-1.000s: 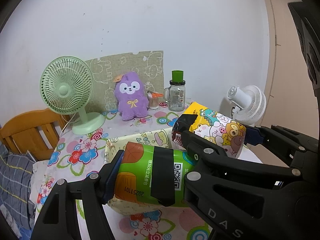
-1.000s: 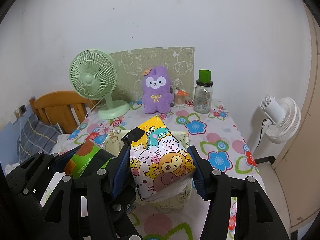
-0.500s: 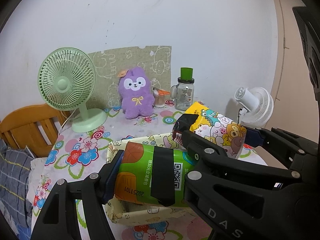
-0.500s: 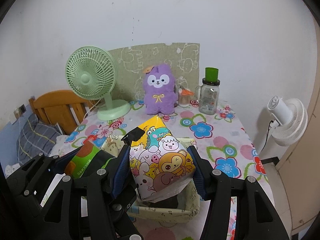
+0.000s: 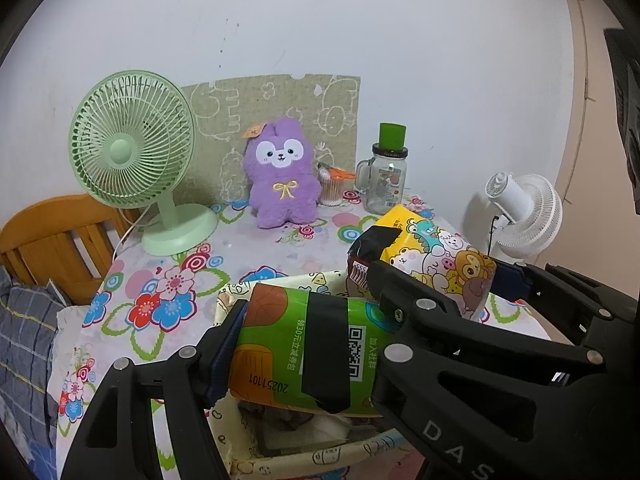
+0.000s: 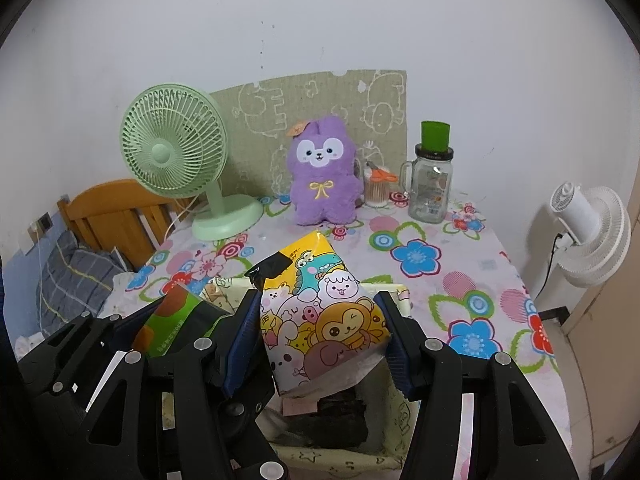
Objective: Organize soft objects
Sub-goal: 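Lower both tissue packs into the box and open both tools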
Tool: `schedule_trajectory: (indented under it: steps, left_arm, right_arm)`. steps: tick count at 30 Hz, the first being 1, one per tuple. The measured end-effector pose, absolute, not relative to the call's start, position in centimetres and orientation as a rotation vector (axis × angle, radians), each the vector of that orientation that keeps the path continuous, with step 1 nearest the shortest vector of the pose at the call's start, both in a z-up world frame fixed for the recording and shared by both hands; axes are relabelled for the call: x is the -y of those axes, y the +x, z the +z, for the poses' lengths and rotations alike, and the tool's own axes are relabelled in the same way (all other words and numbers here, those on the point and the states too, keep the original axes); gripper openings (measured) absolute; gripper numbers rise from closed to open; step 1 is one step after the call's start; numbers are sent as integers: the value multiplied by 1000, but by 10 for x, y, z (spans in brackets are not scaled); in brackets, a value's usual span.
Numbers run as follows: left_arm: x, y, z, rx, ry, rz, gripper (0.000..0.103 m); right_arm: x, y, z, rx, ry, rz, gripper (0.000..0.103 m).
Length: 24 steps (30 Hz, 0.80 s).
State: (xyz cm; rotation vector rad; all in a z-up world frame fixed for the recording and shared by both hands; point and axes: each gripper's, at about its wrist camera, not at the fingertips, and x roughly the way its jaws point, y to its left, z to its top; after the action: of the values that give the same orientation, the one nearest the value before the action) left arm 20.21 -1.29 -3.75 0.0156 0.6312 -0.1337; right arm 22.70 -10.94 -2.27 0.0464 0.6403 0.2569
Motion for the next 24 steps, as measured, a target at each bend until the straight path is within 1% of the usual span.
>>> schedule_trajectory:
  steps: [4,14,18,21,24]
  left_arm:
    - [12,210,-43,-637,12,-134,76]
    - [7,229,-55,-657,-25,-124,76]
    - [4,232,-59,-660,-14,-97,81]
    - [1,235,-61,-667,-9,-78,87]
    - [-1,237,-63,-671,-4,-68,90]
  right_arm:
    - [109,235,-27,-656,52,255,60]
    - [107,253,-38,-687,52,270,60]
    - [103,258,-42,-697,47,276,60]
    - [98,262,-45,-703,40,282,60]
    - [95,265,-47,-708,35,289,60]
